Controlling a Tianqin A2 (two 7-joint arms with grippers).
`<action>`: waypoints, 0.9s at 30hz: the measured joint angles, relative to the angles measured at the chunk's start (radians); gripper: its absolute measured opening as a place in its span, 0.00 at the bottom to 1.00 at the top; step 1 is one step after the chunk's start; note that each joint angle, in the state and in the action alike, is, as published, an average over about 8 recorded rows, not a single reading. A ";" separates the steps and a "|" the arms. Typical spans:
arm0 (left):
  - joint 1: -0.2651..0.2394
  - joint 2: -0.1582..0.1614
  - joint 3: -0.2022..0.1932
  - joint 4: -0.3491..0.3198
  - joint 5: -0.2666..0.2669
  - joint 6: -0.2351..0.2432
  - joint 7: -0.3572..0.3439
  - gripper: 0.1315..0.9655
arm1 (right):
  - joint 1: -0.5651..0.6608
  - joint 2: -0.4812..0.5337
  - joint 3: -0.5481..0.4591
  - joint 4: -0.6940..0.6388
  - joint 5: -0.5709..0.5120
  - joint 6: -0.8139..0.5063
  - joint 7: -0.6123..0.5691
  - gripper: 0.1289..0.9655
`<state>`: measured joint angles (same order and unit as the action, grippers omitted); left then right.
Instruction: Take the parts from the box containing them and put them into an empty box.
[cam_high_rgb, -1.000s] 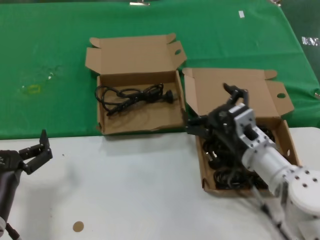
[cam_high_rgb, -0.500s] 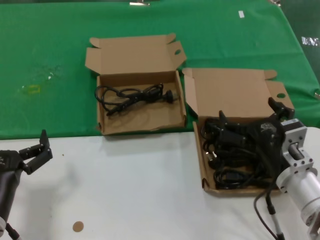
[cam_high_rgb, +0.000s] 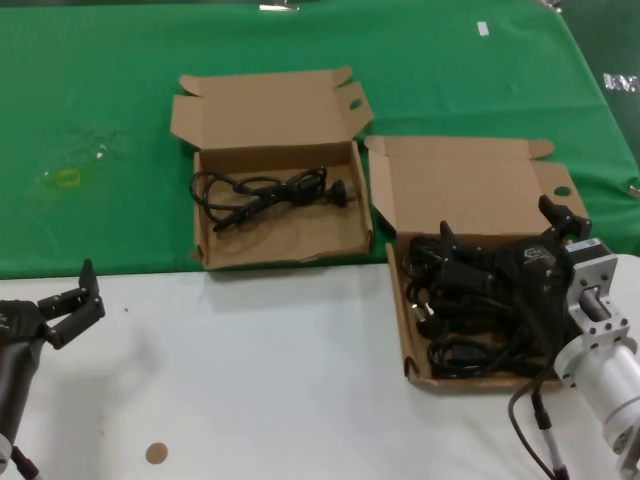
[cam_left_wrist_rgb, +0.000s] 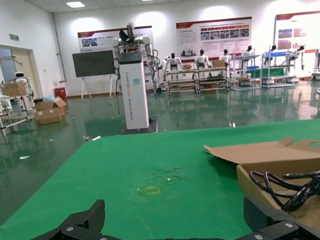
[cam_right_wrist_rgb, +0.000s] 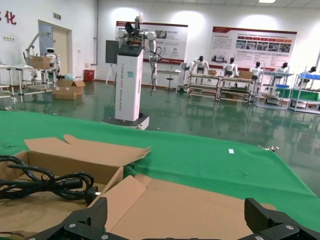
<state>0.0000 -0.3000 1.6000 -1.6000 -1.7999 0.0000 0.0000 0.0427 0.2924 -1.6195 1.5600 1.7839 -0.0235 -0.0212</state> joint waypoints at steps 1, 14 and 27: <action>0.000 0.000 0.000 0.000 0.000 0.000 0.000 1.00 | 0.000 0.000 0.000 0.000 0.000 0.000 0.000 1.00; 0.000 0.000 0.000 0.000 0.000 0.000 0.000 1.00 | 0.000 0.000 0.000 0.000 0.000 0.000 0.000 1.00; 0.000 0.000 0.000 0.000 0.000 0.000 0.000 1.00 | 0.000 0.000 0.000 0.000 0.000 0.000 0.000 1.00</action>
<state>0.0000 -0.3000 1.6000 -1.6000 -1.8000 0.0000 0.0000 0.0427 0.2924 -1.6195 1.5600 1.7839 -0.0235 -0.0212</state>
